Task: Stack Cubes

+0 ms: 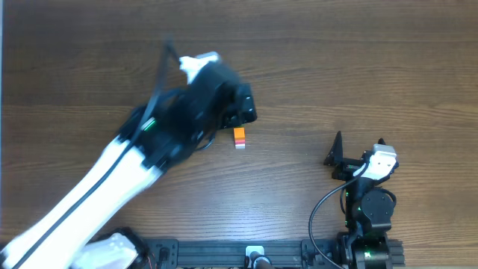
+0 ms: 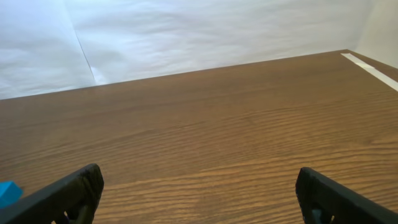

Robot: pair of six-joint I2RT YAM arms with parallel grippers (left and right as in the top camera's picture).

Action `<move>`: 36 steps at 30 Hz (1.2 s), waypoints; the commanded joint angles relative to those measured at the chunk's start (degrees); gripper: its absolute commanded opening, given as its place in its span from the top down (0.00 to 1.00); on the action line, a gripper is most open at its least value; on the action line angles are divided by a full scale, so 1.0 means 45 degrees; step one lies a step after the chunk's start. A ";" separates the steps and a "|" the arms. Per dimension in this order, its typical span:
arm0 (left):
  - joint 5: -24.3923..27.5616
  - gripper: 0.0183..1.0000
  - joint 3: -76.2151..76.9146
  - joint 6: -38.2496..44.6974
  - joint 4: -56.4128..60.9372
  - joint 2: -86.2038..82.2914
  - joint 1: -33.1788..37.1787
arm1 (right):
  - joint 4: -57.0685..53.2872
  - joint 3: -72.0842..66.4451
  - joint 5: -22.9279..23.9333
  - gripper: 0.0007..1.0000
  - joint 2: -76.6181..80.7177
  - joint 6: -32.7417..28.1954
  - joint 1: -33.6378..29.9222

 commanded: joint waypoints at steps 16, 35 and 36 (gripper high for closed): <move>0.1501 0.00 -0.8714 0.6596 0.3881 -1.1948 0.7771 | -0.0015 -0.0068 0.0175 0.01 -0.0102 -0.0063 -0.0073; 0.4590 0.00 -1.6820 0.7611 1.0613 -1.6820 0.9083 | -0.0015 -0.0068 0.0175 0.01 -0.0102 -0.0063 -0.0073; 0.4590 0.00 -1.7039 0.7611 1.0618 -1.6898 0.9083 | -0.0015 -0.0068 0.0175 0.01 -0.0102 -0.0063 -0.0073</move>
